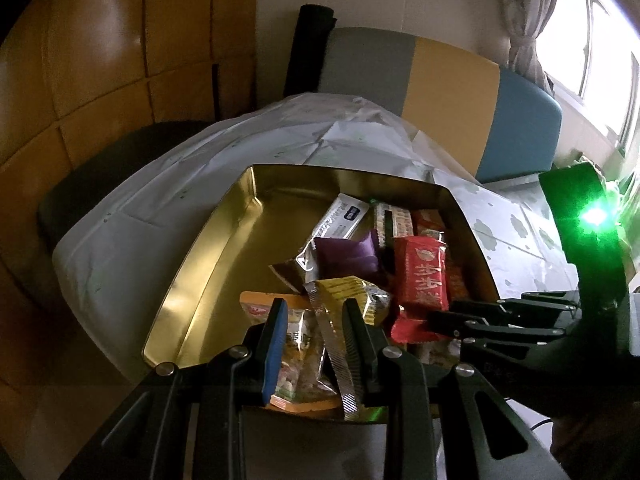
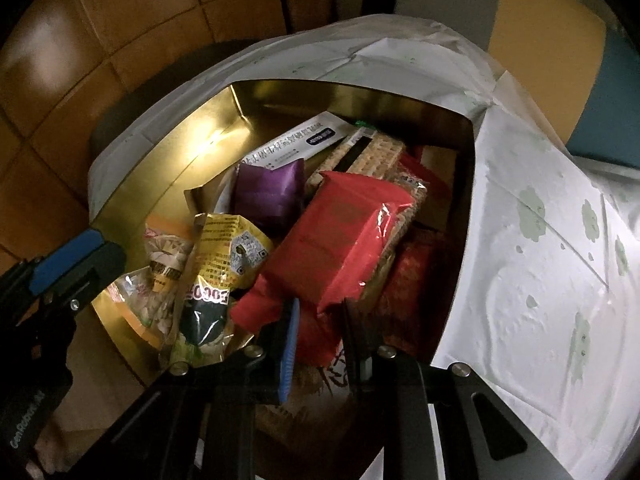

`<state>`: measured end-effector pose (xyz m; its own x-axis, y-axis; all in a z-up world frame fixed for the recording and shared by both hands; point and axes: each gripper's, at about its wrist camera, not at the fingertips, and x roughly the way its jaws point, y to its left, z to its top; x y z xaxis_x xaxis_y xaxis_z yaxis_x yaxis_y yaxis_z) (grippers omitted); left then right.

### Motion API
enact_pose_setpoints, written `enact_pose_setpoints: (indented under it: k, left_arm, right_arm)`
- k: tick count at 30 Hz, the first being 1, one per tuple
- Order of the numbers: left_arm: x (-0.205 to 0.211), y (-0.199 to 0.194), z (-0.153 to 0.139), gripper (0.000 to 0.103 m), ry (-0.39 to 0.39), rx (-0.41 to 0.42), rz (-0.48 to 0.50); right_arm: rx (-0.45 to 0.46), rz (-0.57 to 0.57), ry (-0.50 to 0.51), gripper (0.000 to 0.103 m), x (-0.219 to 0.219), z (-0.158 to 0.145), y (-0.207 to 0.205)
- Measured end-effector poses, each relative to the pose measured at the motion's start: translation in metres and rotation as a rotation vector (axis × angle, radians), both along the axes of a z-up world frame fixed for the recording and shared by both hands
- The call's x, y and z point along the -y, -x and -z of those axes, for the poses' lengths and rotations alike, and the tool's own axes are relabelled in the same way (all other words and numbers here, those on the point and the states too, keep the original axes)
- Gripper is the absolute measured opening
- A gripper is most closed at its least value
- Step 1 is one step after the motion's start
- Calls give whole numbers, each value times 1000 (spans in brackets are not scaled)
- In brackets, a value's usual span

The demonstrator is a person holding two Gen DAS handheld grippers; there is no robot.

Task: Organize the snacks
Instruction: 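Carry the red packet into the gold tray and open the right gripper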

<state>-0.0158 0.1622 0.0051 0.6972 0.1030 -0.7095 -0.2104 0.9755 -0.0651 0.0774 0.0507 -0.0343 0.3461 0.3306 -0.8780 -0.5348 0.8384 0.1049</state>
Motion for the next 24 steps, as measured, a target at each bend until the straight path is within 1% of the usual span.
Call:
enact_pose_setpoints:
  k: [8,14,19,24]
  left_arm:
    - [4,2,-1,29,-7,3,-1]
    - [6,5,-2,32,-11,5,3]
    - [7,8,-4,34,-16,10,4]
    - [10,11,-4,34,-20,11,12]
  right_arm:
    - [8,-16,-22,21,11,-6,19]
    - [23,-57,37,22,3,0,29]
    - [23,-44,27,22,6,-2,30]
    - [64,-16,7,22,13,-9,41]
